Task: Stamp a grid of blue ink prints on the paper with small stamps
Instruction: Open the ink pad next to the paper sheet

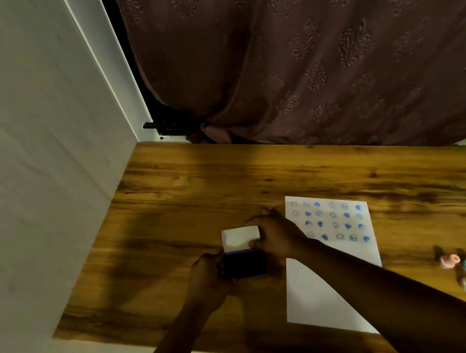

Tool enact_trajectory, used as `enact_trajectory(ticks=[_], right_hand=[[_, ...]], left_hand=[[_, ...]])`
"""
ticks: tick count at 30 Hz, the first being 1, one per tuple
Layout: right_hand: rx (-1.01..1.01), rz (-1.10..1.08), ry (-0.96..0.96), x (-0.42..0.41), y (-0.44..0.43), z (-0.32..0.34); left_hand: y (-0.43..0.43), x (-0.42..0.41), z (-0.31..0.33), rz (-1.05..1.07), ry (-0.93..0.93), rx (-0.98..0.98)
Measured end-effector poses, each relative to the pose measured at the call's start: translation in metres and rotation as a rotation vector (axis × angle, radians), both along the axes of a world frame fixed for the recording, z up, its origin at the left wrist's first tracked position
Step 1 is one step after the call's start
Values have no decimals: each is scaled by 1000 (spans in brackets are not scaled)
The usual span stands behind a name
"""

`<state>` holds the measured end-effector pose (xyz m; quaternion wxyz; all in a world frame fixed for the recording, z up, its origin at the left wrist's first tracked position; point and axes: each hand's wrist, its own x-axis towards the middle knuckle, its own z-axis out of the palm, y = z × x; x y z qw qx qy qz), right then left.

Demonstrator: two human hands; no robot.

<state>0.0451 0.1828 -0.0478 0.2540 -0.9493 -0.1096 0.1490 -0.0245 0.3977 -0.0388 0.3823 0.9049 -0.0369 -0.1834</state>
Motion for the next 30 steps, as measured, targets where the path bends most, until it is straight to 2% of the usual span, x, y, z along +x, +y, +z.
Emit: enact_trajectory(ticks=[5,11,15,19,24,30], right_hand=[[3,13,-7,-2,-1,2],[111,-84,-136,-18,-21,35],[307,-207,-176,-44,-56,61],[315,-342,-199,-78,-107,84],[206,-453,-241,-121,-186,94],[-14,-516,-177,-156,-269,82]], left_hand=[[-1,-1,3,21,6,-2],[-18,0,17,229,-82,-34],[-58,2,33,215,-128,-67],[-115,0,45,150,-144,-138],[-190,-9,43,61,-193,-128],[-258,-33,35,-96,-158,-180]])
